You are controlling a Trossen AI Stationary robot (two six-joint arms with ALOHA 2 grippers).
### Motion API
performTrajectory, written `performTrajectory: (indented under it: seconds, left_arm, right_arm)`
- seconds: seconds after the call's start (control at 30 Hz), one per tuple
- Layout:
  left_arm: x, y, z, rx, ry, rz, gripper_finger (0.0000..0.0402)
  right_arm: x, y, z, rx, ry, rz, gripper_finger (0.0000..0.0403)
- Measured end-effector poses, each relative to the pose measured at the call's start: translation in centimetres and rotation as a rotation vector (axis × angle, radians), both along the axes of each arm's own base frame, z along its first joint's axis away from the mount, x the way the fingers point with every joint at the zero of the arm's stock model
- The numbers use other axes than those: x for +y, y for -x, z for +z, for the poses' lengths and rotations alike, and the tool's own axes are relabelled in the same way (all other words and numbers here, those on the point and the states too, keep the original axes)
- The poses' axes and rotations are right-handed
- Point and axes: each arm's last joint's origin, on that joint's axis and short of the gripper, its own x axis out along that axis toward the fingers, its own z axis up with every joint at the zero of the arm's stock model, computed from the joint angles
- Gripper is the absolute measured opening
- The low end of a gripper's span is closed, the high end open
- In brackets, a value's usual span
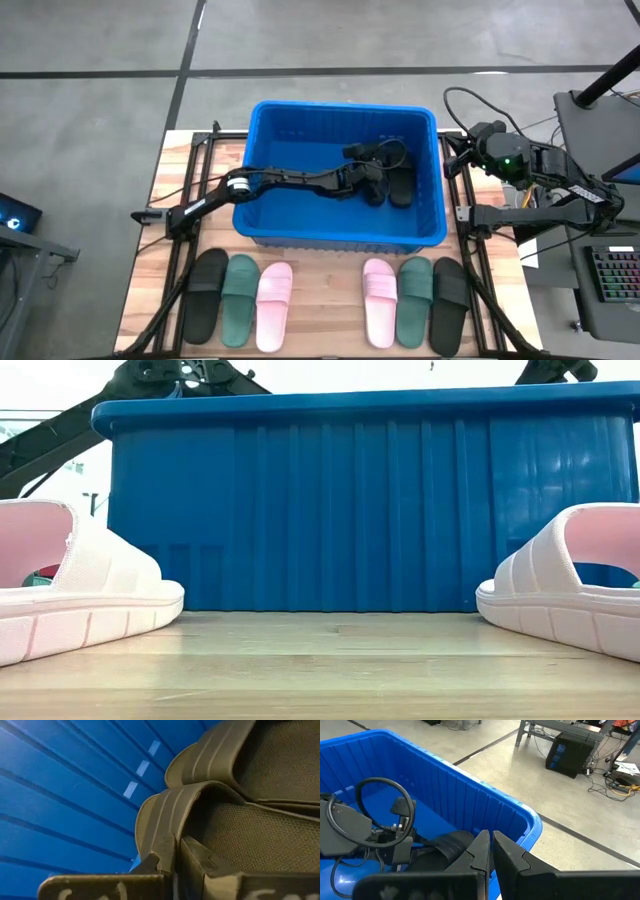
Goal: Pick and place slides into bin
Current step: Put the middle black slide into the blue bin, then put the right pink slide into the blue bin
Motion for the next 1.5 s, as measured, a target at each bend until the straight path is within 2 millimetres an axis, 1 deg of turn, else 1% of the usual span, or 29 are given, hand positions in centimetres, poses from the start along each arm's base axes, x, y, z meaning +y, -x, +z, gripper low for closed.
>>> performTrajectory:
  seconds: [0.13, 0.2, 0.53, 0.73, 0.83, 1.17, 1.3, 1.4, 1.5]
  left_arm:
    - [0.1, 0.0, -0.1, 0.000, 0.010, -0.012, 0.0003]
    - [0.3, 0.1, -0.2, -0.003, 0.025, -0.026, 0.0014]
    - [0.9, 0.1, -0.4, -0.091, 0.186, -0.090, 0.0130]
    - [0.8, 0.2, -0.4, -0.082, 0.233, -0.111, 0.0179]
    - [0.7, 0.2, -0.2, -0.081, 0.240, -0.121, 0.0194]
    - [0.7, 0.6, 1.6, -0.103, 0.239, -0.131, 0.0247]
    - [0.7, 0.7, 1.8, -0.096, 0.237, -0.133, 0.0268]
    - [0.7, 0.8, 1.6, -0.067, 0.243, -0.129, 0.0279]
    - [0.6, 1.1, 2.2, -0.054, 0.246, -0.126, 0.0283]
  right_arm:
    - [0.0, 0.0, 0.0, 0.000, 0.000, 0.001, 0.0013]
    - [0.0, 0.0, 0.0, 0.000, -0.001, 0.001, 0.0013]
    - [0.0, 0.0, 0.0, -0.003, -0.004, 0.002, 0.0013]
    - [0.0, 0.0, 0.0, -0.003, -0.004, 0.001, 0.0013]
    - [0.0, 0.0, 0.0, -0.003, -0.004, 0.001, 0.0013]
    - [0.0, 0.0, 0.0, -0.003, -0.004, 0.001, 0.0013]
    - [0.0, 0.0, 0.0, -0.003, -0.003, 0.001, 0.0013]
    - [0.0, 0.0, 0.0, -0.004, -0.003, 0.001, 0.0013]
    - [0.0, 0.0, 0.0, -0.004, -0.003, 0.001, 0.0013]
